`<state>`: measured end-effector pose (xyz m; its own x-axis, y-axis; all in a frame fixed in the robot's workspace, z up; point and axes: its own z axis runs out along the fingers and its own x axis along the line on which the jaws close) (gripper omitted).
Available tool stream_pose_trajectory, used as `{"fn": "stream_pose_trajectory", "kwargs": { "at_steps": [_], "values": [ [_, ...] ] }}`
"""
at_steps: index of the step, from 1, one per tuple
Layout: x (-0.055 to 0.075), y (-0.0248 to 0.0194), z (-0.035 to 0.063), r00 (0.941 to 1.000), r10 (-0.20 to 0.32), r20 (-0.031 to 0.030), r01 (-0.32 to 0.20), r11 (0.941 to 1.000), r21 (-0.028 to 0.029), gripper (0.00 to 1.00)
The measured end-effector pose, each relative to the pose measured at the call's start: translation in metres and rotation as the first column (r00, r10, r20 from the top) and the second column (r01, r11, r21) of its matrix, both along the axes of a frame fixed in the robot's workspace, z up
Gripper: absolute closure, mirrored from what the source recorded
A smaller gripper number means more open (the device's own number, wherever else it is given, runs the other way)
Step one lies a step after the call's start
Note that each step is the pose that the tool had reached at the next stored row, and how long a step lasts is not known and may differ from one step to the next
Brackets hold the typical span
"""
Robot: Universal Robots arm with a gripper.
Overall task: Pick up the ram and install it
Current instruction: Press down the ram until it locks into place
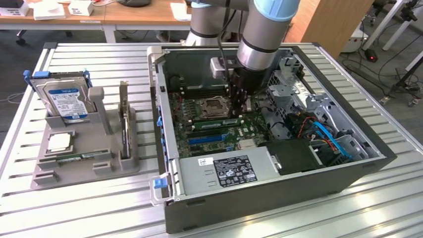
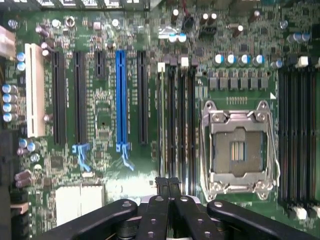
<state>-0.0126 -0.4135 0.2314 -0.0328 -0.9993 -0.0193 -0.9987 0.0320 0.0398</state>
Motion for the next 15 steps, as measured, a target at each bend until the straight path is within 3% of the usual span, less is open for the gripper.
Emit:
{"fn": "stream_pose_trajectory", "kwargs": {
  "at_steps": [5,15],
  "values": [
    [0.008,0.0,0.0,1.0,0.0,0.0,0.0,1.0,0.0,0.91],
    [0.0081,0.0,-0.0046,1.0,0.0,0.0,0.0,1.0,0.0,0.91]
  ]
}}
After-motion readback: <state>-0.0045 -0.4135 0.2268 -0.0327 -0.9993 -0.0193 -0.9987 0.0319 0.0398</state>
